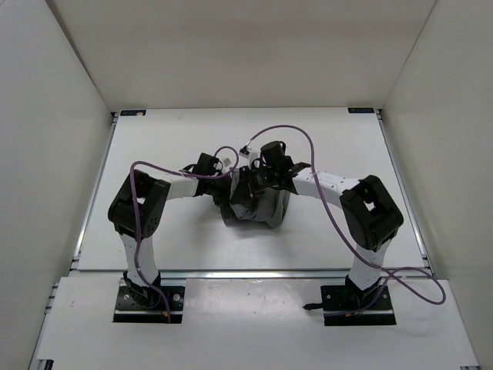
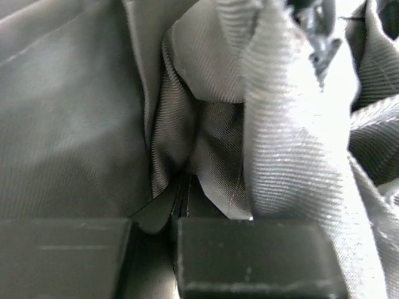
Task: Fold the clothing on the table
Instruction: Fold the skirt
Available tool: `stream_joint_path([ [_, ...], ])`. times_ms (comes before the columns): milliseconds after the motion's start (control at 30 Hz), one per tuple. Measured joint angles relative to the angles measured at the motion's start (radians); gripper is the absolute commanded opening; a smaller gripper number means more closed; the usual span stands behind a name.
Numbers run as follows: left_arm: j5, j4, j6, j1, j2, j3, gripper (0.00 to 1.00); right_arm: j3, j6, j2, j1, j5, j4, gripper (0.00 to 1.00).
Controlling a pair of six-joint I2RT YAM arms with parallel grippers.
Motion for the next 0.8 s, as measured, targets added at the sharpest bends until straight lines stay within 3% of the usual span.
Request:
stream_joint_path([
  [133, 0.023, 0.011, -0.007, 0.018, 0.0, -0.012, 0.0, 0.027, 0.003, 0.02, 0.003, -0.012, -0.026, 0.58],
  [267, 0.035, 0.021, -0.007, 0.023, -0.003, -0.02, 0.0, 0.029, 0.002, 0.013, -0.01, 0.0, -0.033, 0.75],
  [333, 0.039, 0.015, -0.003, 0.024, -0.006, -0.02, 0.0, 0.037, 0.004, -0.006, -0.029, 0.016, -0.045, 0.79],
  [467, 0.043, -0.036, 0.011, 0.043, -0.032, -0.02, 0.13, 0.085, 0.013, -0.107, -0.125, 0.052, -0.06, 0.74],
  [633, 0.04, -0.121, 0.035, 0.121, -0.158, -0.018, 0.21, 0.087, 0.028, -0.303, -0.275, 0.098, -0.024, 0.37],
  [667, 0.037, -0.138, 0.042, 0.145, -0.195, -0.015, 0.26, 0.069, 0.029, -0.343, -0.299, 0.113, -0.013, 0.24],
  [800, 0.01, -0.198, 0.066, 0.235, -0.34, 0.011, 0.45, -0.032, 0.012, -0.415, -0.324, 0.138, -0.026, 0.02],
])
